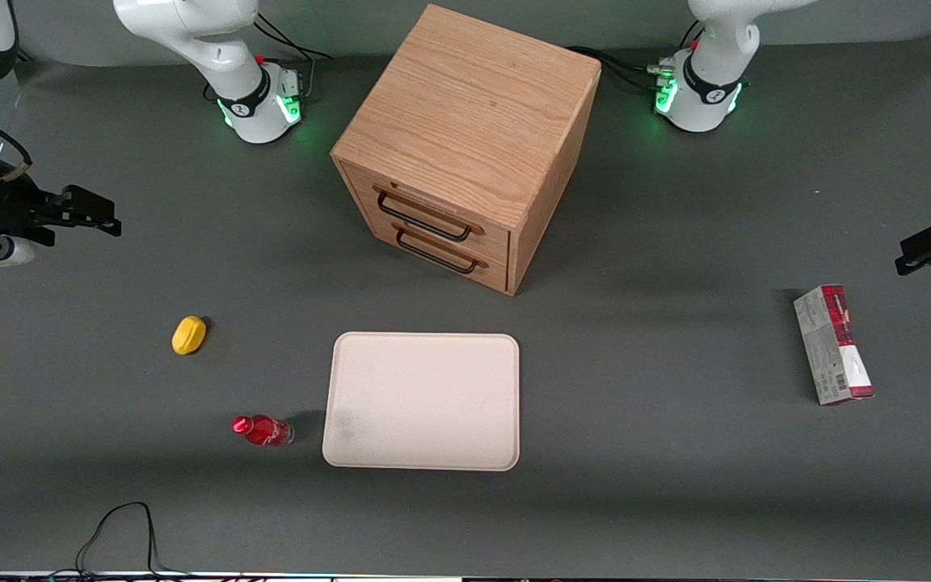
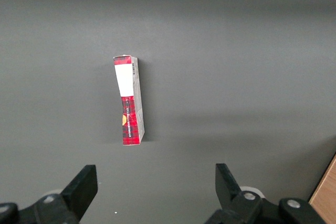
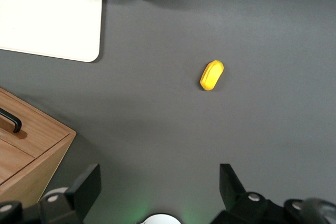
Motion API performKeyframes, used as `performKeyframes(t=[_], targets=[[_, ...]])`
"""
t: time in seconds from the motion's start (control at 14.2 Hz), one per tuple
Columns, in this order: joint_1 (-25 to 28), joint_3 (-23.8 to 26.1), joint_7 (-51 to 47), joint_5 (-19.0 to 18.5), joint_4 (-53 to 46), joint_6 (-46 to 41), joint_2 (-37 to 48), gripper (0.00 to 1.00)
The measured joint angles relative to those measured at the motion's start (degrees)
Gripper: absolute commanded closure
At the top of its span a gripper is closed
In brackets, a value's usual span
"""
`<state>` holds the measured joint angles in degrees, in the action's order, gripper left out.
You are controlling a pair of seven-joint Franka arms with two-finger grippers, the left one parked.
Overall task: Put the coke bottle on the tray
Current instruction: 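Move the right gripper out toward the red Coca-Cola bottle beside the tray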
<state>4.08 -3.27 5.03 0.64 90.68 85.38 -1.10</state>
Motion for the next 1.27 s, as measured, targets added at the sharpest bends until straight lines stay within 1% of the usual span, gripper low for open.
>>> performKeyframes(t=[0.35,0.63,0.84,0.91,0.98,1.12,1.27], targets=[[-0.26,-0.02,0.00,0.00,-0.34,0.00,-0.01,0.00],[-0.22,0.04,0.00,0.00,-2.40,0.00,-0.19,0.00],[0.24,1.06,-0.37,0.18,-7.66,-3.03,-2.72,0.00],[0.63,2.06,-1.86,0.36,-11.06,-4.80,-4.77,0.00],[1.28,3.66,-5.38,0.51,-15.16,-6.23,-7.52,0.00],[2.70,7.90,-14.66,0.53,-22.62,-7.01,-13.65,0.00],[3.78,10.91,-20.28,0.51,-27.81,-7.08,-19.22,0.00]])
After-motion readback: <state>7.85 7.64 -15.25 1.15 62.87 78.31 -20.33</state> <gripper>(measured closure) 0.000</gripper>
